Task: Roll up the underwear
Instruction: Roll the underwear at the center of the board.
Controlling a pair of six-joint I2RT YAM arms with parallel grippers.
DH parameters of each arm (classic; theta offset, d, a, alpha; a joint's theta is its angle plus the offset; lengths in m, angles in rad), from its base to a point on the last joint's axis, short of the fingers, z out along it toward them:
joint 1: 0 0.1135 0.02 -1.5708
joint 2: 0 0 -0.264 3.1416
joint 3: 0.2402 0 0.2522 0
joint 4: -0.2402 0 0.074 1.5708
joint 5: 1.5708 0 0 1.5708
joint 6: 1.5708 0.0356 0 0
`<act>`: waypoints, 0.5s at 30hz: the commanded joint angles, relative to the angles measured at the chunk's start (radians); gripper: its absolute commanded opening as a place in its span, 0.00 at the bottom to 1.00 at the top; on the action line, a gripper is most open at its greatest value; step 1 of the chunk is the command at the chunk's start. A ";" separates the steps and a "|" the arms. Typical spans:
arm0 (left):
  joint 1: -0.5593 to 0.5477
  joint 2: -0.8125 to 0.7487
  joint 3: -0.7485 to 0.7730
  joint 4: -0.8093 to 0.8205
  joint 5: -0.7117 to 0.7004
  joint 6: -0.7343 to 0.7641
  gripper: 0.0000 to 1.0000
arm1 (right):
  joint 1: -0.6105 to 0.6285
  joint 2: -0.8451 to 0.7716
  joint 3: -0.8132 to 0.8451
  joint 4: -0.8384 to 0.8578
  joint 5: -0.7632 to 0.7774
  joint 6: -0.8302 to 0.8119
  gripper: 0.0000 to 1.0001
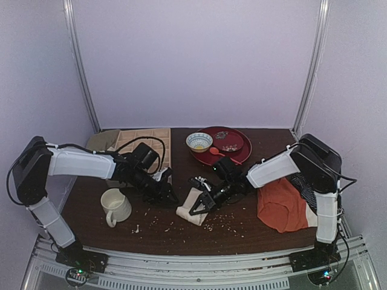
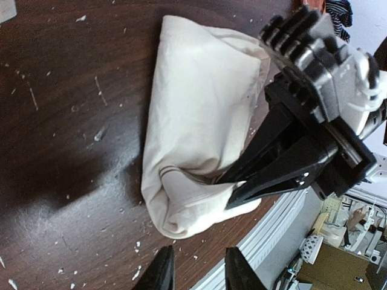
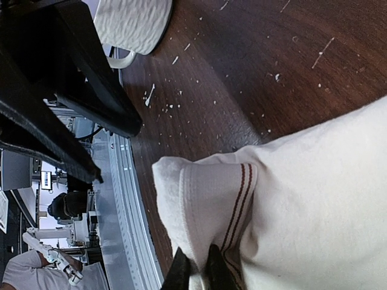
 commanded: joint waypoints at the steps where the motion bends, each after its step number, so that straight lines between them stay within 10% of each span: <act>1: 0.002 0.014 -0.041 0.133 0.039 0.018 0.42 | -0.022 0.046 -0.030 -0.016 0.044 0.018 0.00; 15: 0.002 0.066 -0.092 0.254 0.045 0.023 0.45 | -0.042 0.042 -0.087 0.077 0.064 0.120 0.00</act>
